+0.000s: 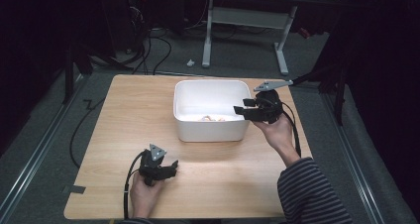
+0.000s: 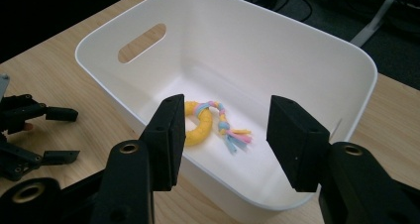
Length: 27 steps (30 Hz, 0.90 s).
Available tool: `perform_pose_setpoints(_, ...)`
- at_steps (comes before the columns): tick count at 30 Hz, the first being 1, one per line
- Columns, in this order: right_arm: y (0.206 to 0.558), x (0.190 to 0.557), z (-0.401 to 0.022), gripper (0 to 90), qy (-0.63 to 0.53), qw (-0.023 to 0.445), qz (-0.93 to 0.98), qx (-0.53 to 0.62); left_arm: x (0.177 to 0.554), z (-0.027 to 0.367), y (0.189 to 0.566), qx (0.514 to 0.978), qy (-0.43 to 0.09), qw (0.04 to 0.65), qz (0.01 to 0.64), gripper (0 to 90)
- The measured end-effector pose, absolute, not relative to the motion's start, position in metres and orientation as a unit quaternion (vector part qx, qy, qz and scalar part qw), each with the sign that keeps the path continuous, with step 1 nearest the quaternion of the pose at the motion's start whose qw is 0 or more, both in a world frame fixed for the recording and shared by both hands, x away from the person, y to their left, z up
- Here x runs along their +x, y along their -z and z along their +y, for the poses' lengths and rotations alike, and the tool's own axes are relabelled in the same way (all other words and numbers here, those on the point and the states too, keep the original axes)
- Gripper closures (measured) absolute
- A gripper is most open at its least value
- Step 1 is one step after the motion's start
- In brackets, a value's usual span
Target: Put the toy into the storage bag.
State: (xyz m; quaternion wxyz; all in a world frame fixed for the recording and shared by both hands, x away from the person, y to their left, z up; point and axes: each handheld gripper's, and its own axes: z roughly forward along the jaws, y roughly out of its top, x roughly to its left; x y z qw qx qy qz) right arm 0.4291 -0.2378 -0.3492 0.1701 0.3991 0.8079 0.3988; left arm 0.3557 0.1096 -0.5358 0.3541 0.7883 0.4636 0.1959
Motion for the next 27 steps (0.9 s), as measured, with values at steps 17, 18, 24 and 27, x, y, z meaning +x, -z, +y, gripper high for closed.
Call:
perform_pose_setpoints(17, 0.344, 0.395, -0.278, 49.6, -0.426, 0.188, 0.786, 0.408, 0.355, 0.11, 0.536, 0.789, -0.197, 0.353, 0.462, 23.0)
perform_pose_setpoints(18, 0.344, 0.395, -0.278, 49.7, -0.426, 0.188, 0.786, 0.408, 0.355, 0.11, 0.536, 0.789, -0.196, 0.353, 0.462, 23.0)
perform_pose_setpoints(24, 0.348, 0.386, -0.287, 49.6, -0.414, 0.193, 0.789, 0.412, 0.355, 0.11, 0.536, 0.789, -0.198, 0.352, 0.464, 23.0)
perform_pose_setpoints(27, 0.345, 0.379, -0.291, 49.6, -0.415, 0.2, 0.788, 0.409, 0.355, 0.11, 0.536, 0.788, -0.196, 0.353, 0.464, 23.3)
